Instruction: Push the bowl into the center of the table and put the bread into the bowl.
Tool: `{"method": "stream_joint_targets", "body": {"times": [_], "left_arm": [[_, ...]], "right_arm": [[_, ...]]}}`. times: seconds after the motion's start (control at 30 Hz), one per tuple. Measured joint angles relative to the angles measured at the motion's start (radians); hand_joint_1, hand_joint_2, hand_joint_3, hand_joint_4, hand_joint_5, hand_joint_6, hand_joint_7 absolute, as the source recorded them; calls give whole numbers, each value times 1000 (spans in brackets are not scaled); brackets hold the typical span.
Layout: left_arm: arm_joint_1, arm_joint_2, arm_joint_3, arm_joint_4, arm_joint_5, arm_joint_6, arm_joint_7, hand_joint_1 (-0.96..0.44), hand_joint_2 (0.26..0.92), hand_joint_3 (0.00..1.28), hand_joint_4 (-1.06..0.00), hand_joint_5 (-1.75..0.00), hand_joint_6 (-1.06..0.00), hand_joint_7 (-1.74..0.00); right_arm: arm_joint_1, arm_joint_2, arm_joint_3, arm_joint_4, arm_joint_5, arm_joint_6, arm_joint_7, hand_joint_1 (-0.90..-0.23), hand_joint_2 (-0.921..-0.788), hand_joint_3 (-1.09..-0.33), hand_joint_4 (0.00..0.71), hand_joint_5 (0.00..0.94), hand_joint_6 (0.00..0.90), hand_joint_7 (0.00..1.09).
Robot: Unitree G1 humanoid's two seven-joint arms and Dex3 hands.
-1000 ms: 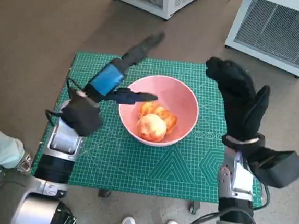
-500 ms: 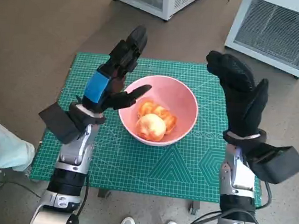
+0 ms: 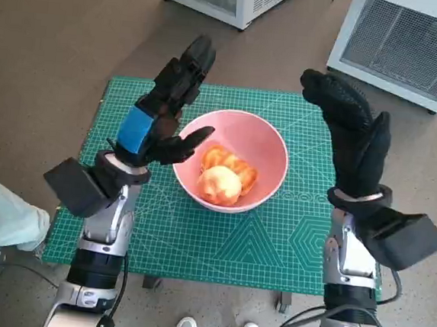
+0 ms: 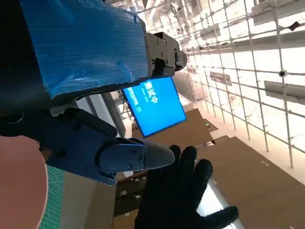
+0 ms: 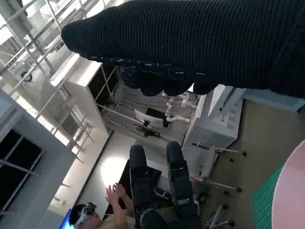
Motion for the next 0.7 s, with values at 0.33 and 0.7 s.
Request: {"method": "stream_joint_targets", "body": {"times": [0.33,0.7], "left_arm": [[5,0,6,5,-2,-34,-17,-681,921,437,-80,-9,-96,-115],[5,0,23,57,-27,-86,-56,-686,921,447,-81,-7,-81,-137]], "right_arm": [[0,-7,12,-6,-23,7,-10,-724,-921,-760,249,2,99,444],[7,-17,14,-6,-38,6,-16,-720,-921,-761,251,2,99,444]]}}
